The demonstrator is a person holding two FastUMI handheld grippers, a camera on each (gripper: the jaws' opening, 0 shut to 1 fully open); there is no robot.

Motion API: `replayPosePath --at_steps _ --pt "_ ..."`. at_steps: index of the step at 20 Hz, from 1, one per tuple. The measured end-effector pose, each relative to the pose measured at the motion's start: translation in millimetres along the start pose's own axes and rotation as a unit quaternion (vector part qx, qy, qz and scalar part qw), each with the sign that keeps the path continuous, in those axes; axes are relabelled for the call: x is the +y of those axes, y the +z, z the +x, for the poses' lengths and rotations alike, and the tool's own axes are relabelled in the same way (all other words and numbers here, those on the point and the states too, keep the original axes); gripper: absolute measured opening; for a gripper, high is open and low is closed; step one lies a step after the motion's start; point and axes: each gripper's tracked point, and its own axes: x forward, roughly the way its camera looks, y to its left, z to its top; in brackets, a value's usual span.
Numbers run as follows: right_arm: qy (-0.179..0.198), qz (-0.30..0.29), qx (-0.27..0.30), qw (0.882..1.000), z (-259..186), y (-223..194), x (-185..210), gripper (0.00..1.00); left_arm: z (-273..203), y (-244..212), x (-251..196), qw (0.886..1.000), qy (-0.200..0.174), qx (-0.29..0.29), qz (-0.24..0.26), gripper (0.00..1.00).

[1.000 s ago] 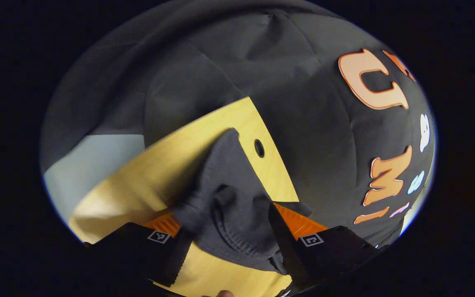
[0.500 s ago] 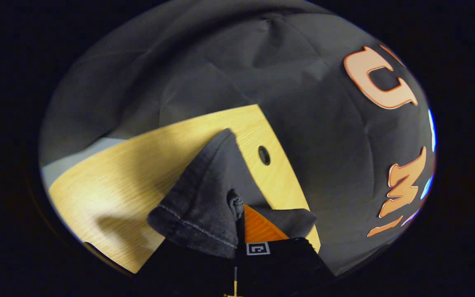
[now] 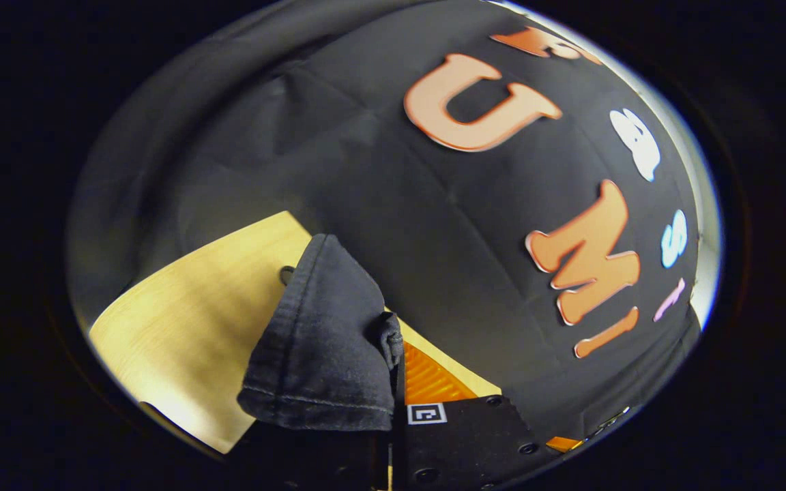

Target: Grasp the waist and the cuffs of the jeans and fold them to make the two legs overlap; first hold the waist and fold one-third of the jeans toward the cuffs, then hold the cuffs and fold the remaining one-third in the same direction to finish folding.

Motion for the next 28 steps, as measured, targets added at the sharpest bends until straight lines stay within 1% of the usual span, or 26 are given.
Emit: replayPosePath --at_steps 3,5,8,10,12,14,16,19,21,22,23,24,26,27,28 --pt "0.006 -0.009 -0.006 1.0 -7.6 21.5 -18.9 0.98 9.8 -34.3 -65.6 0.999 -0.014 0.02 0.03 0.0" --pt "0.011 -0.011 -0.009 1.0 -14.0 33.2 -32.8 0.98 18.6 -60.7 -101.2 0.997 -0.015 0.03 0.068 0.0" --pt "0.01 -0.013 -0.006 1.0 -21.6 44.8 -60.1 0.98 36.3 -111.3 -142.8 0.989 0.001 0.048 0.143 0.0" --pt "0.006 -0.012 -0.003 1.0 -27.4 46.9 -79.2 0.98 47.9 -148.4 -166.4 0.982 0.007 0.061 0.177 0.0" --pt "0.002 -0.011 -0.001 1.0 -32.2 48.9 -95.1 0.98 61.2 -185.2 -180.5 0.976 0.016 0.082 0.199 0.0" --pt "-0.004 -0.016 0.004 1.0 -36.4 47.6 -112.7 0.98 77.1 -219.8 -187.4 0.967 0.03 0.104 0.23 0.0" --pt "-0.014 -0.025 0.009 1.0 -40.5 46.5 -129.3 0.98 85.5 -251.5 -189.7 0.953 0.046 0.122 0.273 0.0" --pt "-0.02 -0.031 0.017 0.999 -45.7 43.7 -144.0 0.98 96.6 -287.0 -190.4 0.929 0.069 0.132 0.338 0.0" --pt "-0.022 -0.037 0.019 0.999 -48.1 43.4 -150.5 0.98 99.2 -301.6 -187.7 0.919 0.088 0.135 0.36 0.01" --pt "-0.021 -0.038 0.019 0.999 -49.9 44.1 -153.1 0.98 99.3 -307.2 -185.6 0.915 0.099 0.137 0.365 0.0" --pt "-0.019 -0.038 0.02 0.999 -51.4 44.5 -154.0 0.98 100.2 -317.5 -186.6 0.915 0.099 0.146 0.363 0.02" --pt "-0.017 -0.038 0.021 0.999 -53.8 44.4 -154.9 0.98 108.2 -337.7 -187.9 0.917 0.088 0.16 0.354 0.02" --pt "-0.016 -0.039 0.021 0.999 -57.0 44.5 -155.6 0.98 106.4 -368.4 -206.5 0.92 0.068 0.192 0.334 0.49" --pt "-0.018 -0.041 0.02 0.999 -59.4 45.1 -156.1 0.98 94.3 -376.4 -209.2 0.917 0.071 0.194 0.34 0.72" --pt "-0.021 -0.046 0.018 0.999 -60.6 45.3 -156.8 0.98 104.1 -382.5 -212.3 0.913 0.068 0.19 0.354 0.96"
